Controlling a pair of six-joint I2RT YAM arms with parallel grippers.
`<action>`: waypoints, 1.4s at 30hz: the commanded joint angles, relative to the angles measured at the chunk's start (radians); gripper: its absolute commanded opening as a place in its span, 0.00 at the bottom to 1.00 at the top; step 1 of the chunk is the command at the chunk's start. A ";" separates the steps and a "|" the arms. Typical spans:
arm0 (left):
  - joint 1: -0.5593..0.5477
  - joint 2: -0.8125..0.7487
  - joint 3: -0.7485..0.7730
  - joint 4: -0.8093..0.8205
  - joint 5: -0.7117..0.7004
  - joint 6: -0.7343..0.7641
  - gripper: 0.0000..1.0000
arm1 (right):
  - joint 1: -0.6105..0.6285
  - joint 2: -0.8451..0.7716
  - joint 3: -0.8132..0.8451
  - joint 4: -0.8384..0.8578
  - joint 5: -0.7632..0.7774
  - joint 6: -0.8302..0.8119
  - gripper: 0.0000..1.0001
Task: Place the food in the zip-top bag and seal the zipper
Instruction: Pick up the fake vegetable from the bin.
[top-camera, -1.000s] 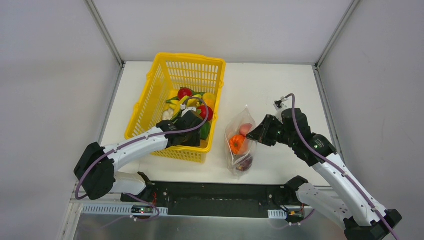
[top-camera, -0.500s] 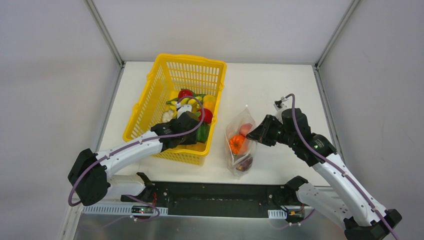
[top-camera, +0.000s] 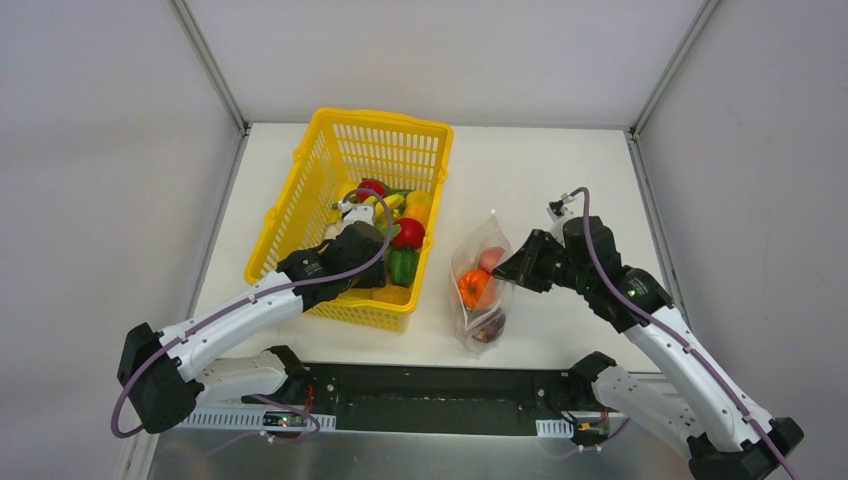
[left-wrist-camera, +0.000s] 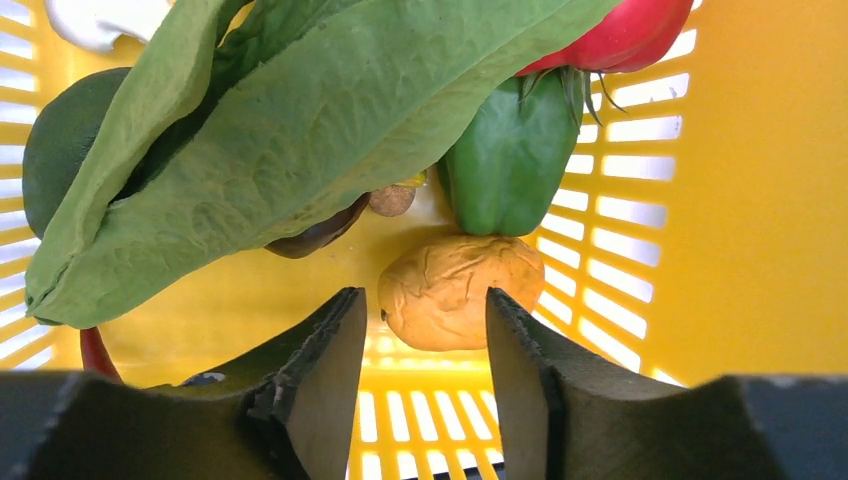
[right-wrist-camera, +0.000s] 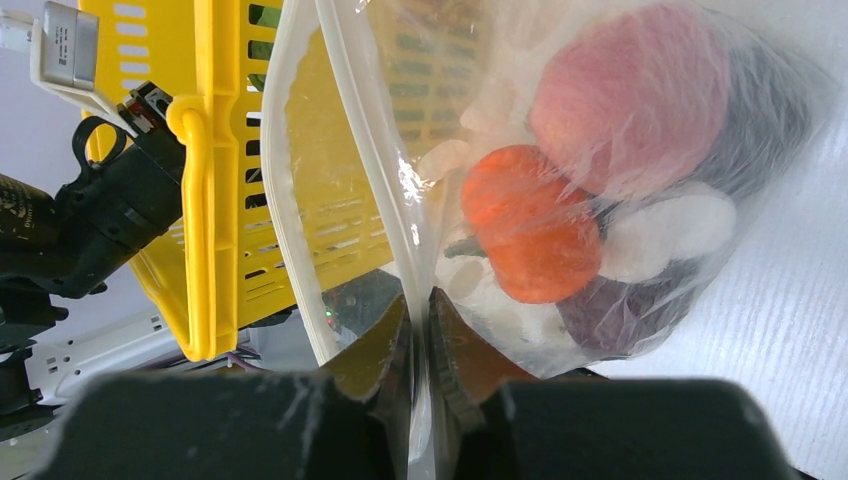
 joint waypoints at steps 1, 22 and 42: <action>-0.008 0.006 0.026 -0.024 -0.017 0.033 0.53 | 0.001 -0.001 0.004 0.031 -0.001 -0.010 0.12; -0.009 0.365 -0.119 0.180 0.173 -0.098 0.87 | 0.001 -0.012 -0.007 0.023 0.015 -0.007 0.13; -0.015 0.172 -0.048 0.027 0.016 -0.052 0.42 | 0.001 -0.007 -0.006 0.026 0.012 0.001 0.13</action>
